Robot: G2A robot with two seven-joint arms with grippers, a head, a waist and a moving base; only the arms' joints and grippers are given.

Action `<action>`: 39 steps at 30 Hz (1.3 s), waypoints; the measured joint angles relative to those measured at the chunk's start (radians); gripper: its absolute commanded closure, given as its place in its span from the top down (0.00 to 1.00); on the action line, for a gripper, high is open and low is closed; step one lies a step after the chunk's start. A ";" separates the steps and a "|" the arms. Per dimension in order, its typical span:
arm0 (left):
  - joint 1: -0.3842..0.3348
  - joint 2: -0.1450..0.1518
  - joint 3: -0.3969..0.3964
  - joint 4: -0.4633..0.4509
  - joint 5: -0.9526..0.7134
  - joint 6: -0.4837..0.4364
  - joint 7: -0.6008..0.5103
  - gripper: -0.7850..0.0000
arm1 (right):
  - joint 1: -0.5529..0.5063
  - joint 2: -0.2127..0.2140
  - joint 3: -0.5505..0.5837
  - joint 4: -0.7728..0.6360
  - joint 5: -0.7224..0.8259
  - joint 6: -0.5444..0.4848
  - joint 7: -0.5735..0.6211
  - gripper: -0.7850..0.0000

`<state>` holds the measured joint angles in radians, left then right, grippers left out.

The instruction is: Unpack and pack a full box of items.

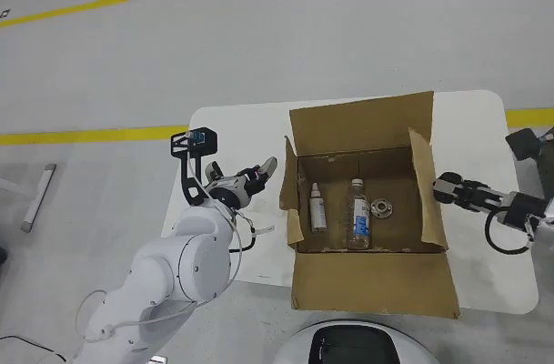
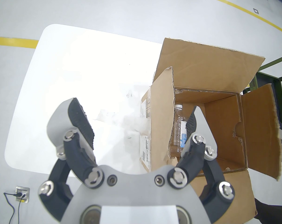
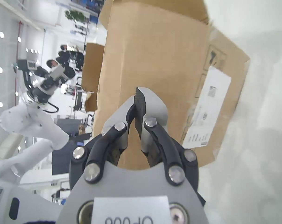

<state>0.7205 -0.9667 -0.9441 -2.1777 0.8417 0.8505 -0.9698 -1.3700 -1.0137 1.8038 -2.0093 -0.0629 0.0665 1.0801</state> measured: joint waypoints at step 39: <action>0.106 -0.009 0.054 0.046 0.240 -0.085 0.055 0.00 | -0.081 0.016 0.110 0.011 0.055 -0.068 -0.273 0.00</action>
<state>0.8261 -0.9761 -0.8897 -2.1319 1.0819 0.7657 -0.9150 -1.4508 -0.9973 1.9141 -1.9981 -0.0075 -0.0019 0.8076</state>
